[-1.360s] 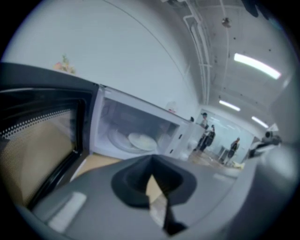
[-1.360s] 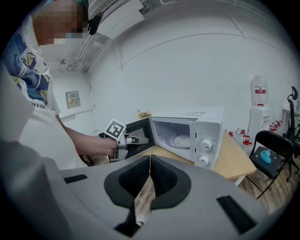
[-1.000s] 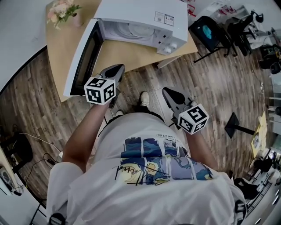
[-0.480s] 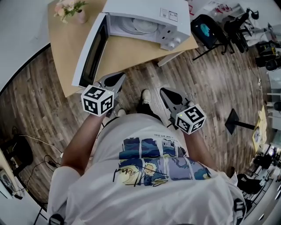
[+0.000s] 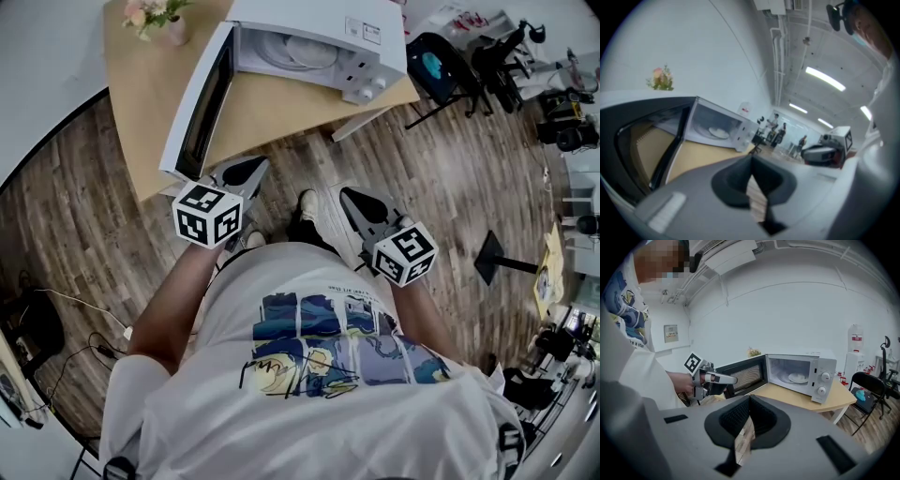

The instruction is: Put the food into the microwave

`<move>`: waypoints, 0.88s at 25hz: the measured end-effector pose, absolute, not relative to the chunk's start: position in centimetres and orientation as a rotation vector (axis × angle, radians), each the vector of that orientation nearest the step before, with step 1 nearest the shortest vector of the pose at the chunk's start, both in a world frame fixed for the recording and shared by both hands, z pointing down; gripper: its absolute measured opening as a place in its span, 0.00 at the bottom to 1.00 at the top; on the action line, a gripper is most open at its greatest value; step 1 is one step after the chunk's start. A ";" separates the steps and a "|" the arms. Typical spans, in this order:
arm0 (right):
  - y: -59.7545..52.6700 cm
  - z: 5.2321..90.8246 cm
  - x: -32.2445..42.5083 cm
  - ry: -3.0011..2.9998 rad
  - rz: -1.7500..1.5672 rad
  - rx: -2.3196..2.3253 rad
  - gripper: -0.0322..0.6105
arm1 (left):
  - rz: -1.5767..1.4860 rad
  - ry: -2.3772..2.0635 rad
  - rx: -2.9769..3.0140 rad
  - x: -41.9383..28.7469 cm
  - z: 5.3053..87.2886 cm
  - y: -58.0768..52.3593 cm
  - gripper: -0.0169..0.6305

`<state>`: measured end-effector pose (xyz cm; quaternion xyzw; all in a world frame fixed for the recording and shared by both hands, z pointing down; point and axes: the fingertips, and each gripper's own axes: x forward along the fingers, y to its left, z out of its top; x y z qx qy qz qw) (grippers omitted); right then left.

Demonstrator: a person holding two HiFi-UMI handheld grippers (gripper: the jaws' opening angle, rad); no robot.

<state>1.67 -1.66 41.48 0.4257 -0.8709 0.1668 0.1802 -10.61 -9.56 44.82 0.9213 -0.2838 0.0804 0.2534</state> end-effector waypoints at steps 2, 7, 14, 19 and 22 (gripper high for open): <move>-1.4 41.5 1.4 -2.460 0.466 1.199 0.06 | 0.219 -0.772 2.502 -10.9 44.9 -9.1 0.04; -1.0 41.5 0.9 -2.462 0.454 1.183 0.06 | 0.215 -0.767 2.498 -11.3 45.0 -8.5 0.04; -0.6 41.5 1.0 -2.463 0.448 1.181 0.06 | 0.228 -0.753 2.500 -10.9 45.2 -8.1 0.04; -0.5 41.6 2.1 -2.452 0.455 1.198 0.06 | 0.250 -0.734 2.501 -9.8 45.5 -8.1 0.04; -0.8 41.8 2.9 -2.449 0.467 1.205 0.06 | 0.262 -0.726 2.500 -8.9 45.6 -8.4 0.04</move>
